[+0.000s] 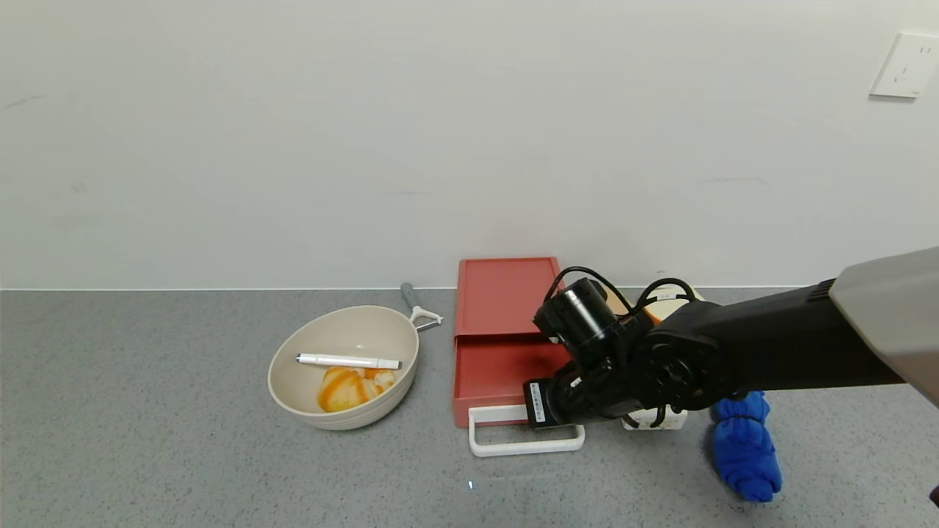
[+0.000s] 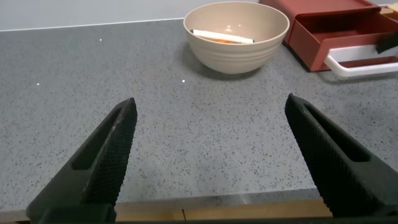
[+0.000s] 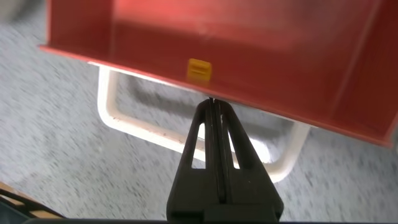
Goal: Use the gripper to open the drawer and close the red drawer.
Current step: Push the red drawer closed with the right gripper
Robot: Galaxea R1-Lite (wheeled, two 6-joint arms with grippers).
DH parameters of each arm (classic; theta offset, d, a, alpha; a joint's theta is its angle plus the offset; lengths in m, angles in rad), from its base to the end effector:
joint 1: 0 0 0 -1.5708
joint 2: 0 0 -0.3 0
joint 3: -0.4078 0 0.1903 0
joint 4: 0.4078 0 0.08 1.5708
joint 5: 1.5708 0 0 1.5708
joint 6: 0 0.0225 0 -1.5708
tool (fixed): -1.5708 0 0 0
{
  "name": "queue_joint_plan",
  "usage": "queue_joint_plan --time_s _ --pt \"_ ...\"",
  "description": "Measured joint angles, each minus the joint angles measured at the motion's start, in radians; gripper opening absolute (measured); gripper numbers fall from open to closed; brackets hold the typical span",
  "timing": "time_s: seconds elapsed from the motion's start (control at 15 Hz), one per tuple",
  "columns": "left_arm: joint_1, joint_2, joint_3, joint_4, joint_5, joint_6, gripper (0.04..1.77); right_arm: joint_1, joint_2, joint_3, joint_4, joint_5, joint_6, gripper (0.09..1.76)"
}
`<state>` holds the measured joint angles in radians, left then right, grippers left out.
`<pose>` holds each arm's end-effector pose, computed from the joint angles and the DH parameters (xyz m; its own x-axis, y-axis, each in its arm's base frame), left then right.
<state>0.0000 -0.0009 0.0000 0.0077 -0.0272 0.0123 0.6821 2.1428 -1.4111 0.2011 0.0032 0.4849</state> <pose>-0.0229 -0.0006 0.0747 0.9996 -0.0272 -0.0068 0.0273 0.9996 0.0121 0.3134 0.2547 0.1093 0.4603 0.3780 -0.8033 -0.2684 0.9218 0.2799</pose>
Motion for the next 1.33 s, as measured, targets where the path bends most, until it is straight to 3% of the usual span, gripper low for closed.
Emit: queue_joint_plan --time_s 0.2,1.33 --pt "0.000 0.000 0.000 0.000 0.000 0.000 1.72 -0.008 0.023 -0.007 -0.077 0.005 -0.004 0.12" --pt "0.000 0.000 0.000 0.000 0.000 0.000 1.72 -0.071 0.167 -0.224 -0.116 0.004 -0.038 0.12"
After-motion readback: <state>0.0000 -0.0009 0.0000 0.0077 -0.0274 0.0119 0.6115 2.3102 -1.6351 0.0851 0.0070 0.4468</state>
